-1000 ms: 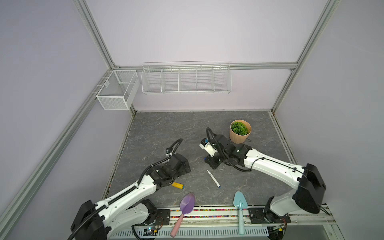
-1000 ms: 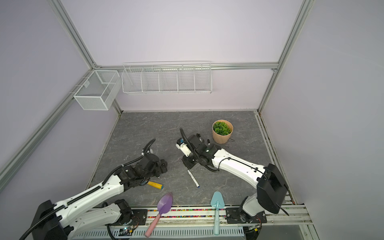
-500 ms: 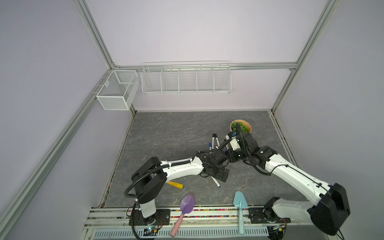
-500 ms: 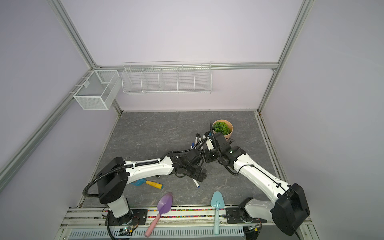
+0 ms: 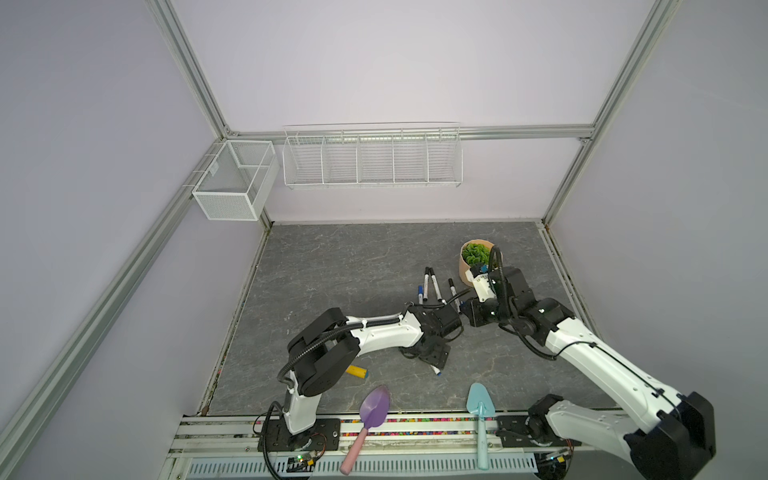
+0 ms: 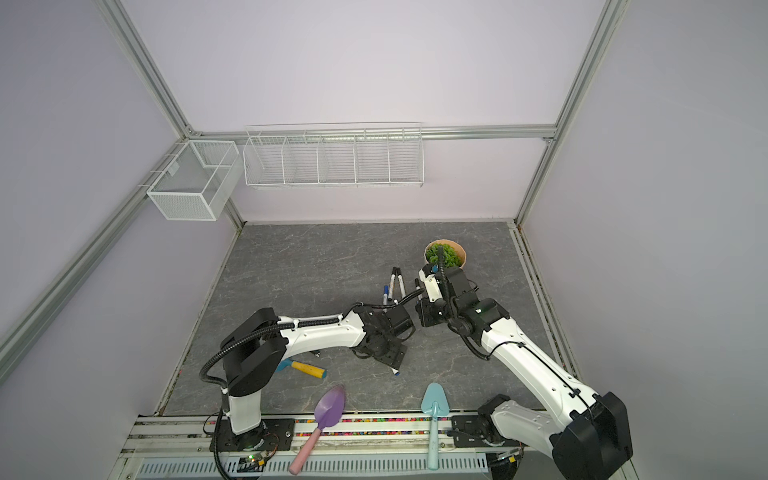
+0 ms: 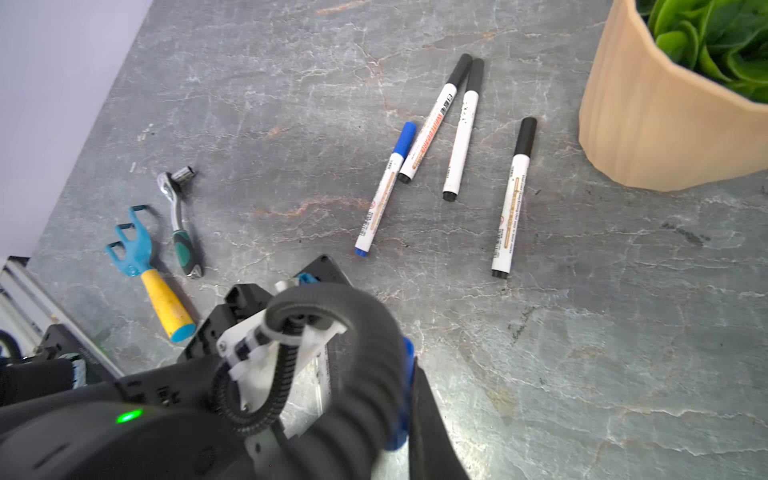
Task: Insert the pens into the pen caps
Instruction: 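Reach the left gripper down and grasp the blue-tipped white marker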
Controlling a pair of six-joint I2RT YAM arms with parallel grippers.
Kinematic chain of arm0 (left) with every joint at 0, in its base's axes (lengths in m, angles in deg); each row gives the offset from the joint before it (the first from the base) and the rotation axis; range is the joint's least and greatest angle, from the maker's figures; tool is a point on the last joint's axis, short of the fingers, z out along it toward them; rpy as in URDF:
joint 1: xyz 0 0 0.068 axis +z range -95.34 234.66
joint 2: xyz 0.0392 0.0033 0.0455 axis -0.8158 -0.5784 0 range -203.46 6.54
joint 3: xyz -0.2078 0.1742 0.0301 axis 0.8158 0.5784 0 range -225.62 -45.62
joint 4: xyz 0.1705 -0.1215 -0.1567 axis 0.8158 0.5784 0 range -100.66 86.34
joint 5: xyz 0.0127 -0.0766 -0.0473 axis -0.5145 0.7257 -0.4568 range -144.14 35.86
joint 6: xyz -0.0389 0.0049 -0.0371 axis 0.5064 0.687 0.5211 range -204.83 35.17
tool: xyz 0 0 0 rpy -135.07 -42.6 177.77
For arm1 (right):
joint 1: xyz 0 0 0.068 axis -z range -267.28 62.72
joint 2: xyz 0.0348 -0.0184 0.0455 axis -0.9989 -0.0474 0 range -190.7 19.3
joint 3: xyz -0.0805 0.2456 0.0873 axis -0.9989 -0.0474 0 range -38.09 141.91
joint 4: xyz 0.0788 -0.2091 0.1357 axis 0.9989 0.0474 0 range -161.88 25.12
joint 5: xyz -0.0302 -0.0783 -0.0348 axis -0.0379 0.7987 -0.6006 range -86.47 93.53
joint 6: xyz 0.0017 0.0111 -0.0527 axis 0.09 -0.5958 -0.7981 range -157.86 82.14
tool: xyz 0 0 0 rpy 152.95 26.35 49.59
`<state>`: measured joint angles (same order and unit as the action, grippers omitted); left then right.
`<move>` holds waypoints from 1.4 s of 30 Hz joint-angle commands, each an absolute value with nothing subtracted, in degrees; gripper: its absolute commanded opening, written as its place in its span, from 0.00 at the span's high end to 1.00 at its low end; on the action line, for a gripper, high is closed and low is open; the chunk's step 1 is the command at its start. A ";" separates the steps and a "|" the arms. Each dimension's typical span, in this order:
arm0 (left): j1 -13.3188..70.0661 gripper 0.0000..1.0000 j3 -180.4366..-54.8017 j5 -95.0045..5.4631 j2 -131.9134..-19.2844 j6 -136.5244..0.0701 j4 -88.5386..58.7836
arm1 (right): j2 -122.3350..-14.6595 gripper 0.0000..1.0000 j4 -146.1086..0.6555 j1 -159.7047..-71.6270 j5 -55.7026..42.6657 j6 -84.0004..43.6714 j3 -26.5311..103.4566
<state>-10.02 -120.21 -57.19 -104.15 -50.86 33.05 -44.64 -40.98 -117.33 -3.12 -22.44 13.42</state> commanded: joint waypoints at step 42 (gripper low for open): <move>-9.77 0.44 -108.51 -59.42 -96.76 -47.67 40.40 | -51.76 0.93 -38.37 -112.25 -11.31 -20.23 16.65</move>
